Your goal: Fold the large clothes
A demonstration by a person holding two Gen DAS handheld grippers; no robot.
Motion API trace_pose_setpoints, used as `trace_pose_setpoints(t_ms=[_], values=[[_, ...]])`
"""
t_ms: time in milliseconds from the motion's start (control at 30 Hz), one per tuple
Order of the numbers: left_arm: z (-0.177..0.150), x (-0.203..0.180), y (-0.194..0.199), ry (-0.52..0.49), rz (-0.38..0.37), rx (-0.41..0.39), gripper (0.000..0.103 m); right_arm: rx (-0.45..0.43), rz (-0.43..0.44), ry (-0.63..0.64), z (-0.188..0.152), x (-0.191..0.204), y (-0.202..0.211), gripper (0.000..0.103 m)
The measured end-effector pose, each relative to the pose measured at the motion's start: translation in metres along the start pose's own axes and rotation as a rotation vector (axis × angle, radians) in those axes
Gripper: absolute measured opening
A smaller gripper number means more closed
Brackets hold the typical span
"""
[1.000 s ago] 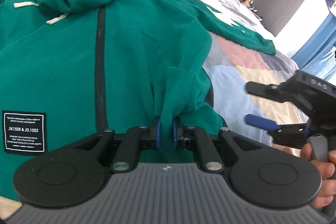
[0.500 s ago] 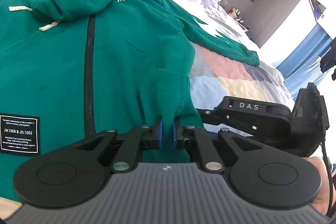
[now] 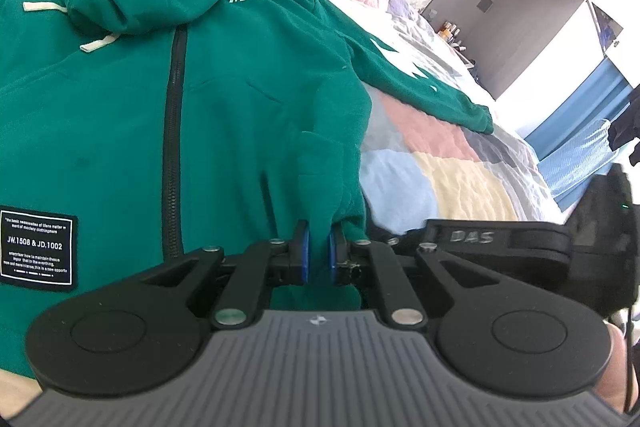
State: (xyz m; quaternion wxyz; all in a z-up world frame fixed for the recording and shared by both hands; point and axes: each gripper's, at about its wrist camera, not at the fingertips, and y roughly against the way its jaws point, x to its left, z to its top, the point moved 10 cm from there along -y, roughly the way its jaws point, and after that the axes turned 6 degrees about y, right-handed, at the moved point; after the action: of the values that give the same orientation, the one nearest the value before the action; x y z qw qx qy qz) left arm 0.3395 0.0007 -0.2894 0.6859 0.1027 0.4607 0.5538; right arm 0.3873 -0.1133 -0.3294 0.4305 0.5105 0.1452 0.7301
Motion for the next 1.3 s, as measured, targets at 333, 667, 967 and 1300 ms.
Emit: trace_pose_setpoints(t_ms=[333,667,967,1300], values=[[-0.014,-0.026,0.0,-0.075,-0.14,0.057,0.034,-0.135,-0.127,-0.071,0.008,-0.026,0.04,0.016],[-0.014,-0.044,0.015,-0.084,-0.266,0.041,0.045,-0.183,-0.238,-0.248,0.001,-0.06,0.048,0.02],[-0.005,-0.04,0.007,-0.053,-0.237,-0.025,0.043,-0.237,-0.223,-0.2,0.009,-0.052,0.051,0.019],[-0.049,-0.036,-0.076,-0.171,-0.046,0.164,0.042,-0.273,-0.211,-0.134,0.015,-0.043,0.057,0.02]])
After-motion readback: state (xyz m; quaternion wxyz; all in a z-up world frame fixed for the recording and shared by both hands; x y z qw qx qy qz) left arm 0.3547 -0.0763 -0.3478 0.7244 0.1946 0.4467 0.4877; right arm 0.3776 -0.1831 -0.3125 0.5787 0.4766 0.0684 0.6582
